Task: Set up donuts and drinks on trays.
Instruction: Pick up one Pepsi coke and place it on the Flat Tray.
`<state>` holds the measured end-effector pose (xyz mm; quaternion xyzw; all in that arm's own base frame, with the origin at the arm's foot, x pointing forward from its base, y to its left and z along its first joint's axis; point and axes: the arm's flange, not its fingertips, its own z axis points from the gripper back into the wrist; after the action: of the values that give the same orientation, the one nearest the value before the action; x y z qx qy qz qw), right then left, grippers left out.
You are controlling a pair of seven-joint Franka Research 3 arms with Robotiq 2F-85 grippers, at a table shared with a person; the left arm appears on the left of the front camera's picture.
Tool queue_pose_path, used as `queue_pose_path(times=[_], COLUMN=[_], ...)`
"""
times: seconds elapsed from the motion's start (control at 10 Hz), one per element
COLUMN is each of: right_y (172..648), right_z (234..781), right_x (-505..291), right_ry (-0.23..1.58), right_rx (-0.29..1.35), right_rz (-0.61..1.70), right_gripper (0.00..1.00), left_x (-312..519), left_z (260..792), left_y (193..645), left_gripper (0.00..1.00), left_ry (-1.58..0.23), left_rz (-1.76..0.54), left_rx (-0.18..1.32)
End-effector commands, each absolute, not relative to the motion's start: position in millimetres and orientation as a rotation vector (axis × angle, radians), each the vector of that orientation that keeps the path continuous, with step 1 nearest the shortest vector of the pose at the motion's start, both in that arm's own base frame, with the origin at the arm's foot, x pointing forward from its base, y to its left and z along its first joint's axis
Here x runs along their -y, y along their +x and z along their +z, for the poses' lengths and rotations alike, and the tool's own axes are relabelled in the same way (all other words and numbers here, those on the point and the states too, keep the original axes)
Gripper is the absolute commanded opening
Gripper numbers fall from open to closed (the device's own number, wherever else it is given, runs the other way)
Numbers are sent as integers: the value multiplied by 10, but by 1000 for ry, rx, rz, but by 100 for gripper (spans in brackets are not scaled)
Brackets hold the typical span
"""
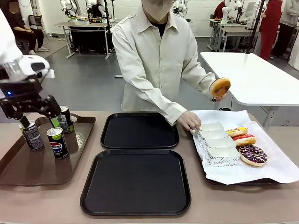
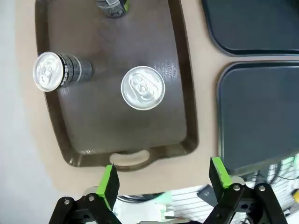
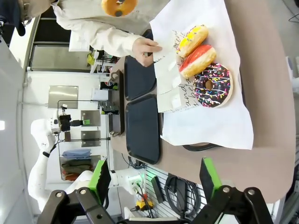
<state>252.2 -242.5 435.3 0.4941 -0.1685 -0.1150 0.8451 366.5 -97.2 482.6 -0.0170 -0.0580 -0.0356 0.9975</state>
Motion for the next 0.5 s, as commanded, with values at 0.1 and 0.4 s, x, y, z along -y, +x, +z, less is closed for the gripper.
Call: queue_pose_path(times=[0.1, 0.4], right_y=[2541, 2541], right_z=[4369, 4369], right_x=[2439, 2439], right_ry=[1063, 1063], right_rx=[371, 371], right_rz=[-247, -247], right_gripper=[100, 100], left_x=[855, 992], left_z=[4683, 4749], left_y=[3725, 3694], left_gripper=[100, 100], left_ry=[-104, -3], left_rz=[-71, -87], left_rx=[227, 143])
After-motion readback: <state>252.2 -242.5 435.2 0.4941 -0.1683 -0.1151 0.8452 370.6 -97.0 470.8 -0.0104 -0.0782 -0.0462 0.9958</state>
